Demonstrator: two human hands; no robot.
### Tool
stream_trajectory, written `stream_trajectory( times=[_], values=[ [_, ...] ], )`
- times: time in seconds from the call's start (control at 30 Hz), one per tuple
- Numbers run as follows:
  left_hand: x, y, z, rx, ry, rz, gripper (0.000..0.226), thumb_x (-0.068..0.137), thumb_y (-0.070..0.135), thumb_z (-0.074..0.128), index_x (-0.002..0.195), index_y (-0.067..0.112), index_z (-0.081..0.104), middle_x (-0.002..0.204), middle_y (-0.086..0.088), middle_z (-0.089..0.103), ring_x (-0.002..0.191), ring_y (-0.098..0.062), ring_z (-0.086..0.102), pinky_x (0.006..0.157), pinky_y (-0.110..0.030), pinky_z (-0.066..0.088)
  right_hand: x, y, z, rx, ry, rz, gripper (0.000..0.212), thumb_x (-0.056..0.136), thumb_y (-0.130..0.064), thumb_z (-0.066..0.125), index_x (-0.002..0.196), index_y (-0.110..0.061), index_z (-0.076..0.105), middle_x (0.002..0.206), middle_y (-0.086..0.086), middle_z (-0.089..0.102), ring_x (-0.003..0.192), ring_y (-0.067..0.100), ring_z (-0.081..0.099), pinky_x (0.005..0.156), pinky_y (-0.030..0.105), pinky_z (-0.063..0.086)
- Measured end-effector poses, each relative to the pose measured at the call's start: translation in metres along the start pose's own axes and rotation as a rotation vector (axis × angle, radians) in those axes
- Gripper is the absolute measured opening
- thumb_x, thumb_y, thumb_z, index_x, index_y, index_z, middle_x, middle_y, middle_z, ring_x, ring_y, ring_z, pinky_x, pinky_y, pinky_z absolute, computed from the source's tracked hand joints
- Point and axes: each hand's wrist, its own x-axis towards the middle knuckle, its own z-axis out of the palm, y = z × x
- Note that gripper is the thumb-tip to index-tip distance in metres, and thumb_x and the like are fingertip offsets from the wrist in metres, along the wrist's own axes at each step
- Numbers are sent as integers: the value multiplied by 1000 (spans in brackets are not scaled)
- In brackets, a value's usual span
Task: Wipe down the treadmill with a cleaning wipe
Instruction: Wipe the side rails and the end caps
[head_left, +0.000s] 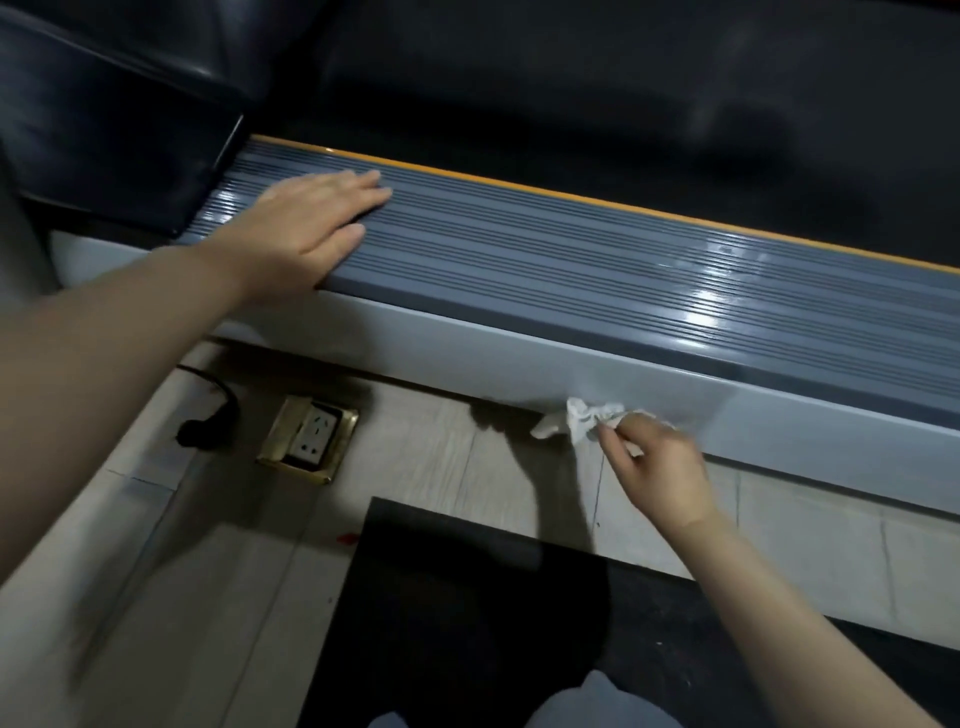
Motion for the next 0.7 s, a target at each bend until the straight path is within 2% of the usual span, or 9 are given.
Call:
stream_trajectory(
  times=[0.1,0.17,0.23,0.33,0.4,0.5,0.57,0.63,0.7],
  values=[
    [3,-13,-2,69,-30,46,67,94,52,23,156,24,26,163,4,22,150,-14,18,122,-44,16,22,-53,-21,150,152,-62,23,92,-24,61,77,-9,68,70,-1,63,64,16,58,59,27,46],
    [4,-23,-7,101,-106,92,67,95,53,21,158,28,18,164,9,14,151,-8,11,123,-40,11,34,-67,-26,269,171,8,18,92,-19,66,76,-11,68,66,-9,60,61,10,57,59,22,42],
    [4,-33,-10,157,-131,161,66,97,53,19,158,28,14,164,11,11,151,-7,8,123,-38,7,32,-64,-15,337,104,69,16,91,-20,68,75,-19,69,66,-18,63,64,-2,59,61,16,42],
    [4,-38,-9,167,-79,197,64,98,52,23,157,26,19,164,5,18,151,-16,17,122,-43,14,24,-56,20,335,-162,257,28,91,-24,67,67,-37,70,66,-32,62,67,-11,59,63,19,42],
    [4,-36,-7,147,-66,188,65,98,52,24,157,25,22,164,2,20,151,-19,19,122,-45,16,24,-60,36,337,-266,377,39,91,-29,66,55,-43,63,55,-25,57,58,-1,53,58,20,37],
    [3,-40,-5,156,-35,199,63,99,49,25,157,25,23,163,1,22,150,-19,20,122,-44,16,38,-95,33,392,-112,235,22,89,-38,63,71,-29,73,66,-13,66,66,12,61,62,28,47],
    [3,-42,-3,138,-16,215,60,100,45,27,156,24,26,162,0,25,150,-20,22,122,-43,17,51,-121,23,549,38,127,22,89,-30,64,78,-15,74,69,-6,66,66,3,59,65,25,46],
    [4,-43,-2,102,0,225,57,100,39,29,155,23,29,161,-1,28,149,-21,24,122,-45,18,60,-135,18,730,100,174,23,89,-25,67,80,-6,75,70,2,67,70,3,56,68,23,43],
    [5,-44,-2,68,11,227,55,100,35,30,154,23,31,161,-1,29,149,-21,25,122,-46,19,54,-132,26,839,84,268,30,89,-33,70,79,-5,76,73,14,69,74,9,56,69,26,44]
  ],
)
